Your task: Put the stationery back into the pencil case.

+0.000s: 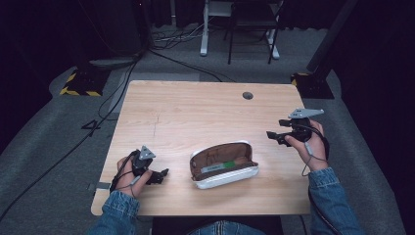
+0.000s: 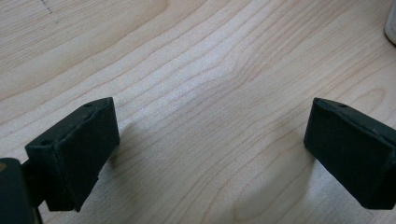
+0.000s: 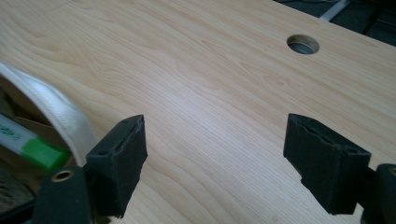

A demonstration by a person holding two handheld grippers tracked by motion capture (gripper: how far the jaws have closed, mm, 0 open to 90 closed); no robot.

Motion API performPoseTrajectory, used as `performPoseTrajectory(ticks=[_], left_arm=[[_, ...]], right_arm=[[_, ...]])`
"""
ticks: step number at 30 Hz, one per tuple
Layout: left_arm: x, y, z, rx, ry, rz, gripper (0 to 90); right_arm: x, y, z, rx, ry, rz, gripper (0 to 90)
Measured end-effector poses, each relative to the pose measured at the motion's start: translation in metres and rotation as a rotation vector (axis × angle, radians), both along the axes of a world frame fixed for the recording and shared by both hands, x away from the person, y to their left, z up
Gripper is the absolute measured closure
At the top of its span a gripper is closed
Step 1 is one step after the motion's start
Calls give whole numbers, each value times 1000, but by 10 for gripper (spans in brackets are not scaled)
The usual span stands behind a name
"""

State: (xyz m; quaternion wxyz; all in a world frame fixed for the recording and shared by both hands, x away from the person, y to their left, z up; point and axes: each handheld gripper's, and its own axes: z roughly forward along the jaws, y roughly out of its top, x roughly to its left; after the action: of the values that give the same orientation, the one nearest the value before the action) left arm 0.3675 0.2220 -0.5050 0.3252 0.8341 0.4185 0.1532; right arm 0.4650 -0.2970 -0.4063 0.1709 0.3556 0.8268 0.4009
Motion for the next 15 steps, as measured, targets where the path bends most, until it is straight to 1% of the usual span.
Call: performPoseTrajectory(ticks=[5, 10, 15], left_arm=[[0, 0, 0, 0, 0, 0, 34], [0, 0, 0, 0, 1, 0, 34], [0, 0, 0, 0, 0, 0, 34]], right_arm=[[8, -11, -14, 2, 18, -42, 213], [15, -19, -28, -22, 53, -64, 207], [20, -23, -41, -44, 68, -76, 200]])
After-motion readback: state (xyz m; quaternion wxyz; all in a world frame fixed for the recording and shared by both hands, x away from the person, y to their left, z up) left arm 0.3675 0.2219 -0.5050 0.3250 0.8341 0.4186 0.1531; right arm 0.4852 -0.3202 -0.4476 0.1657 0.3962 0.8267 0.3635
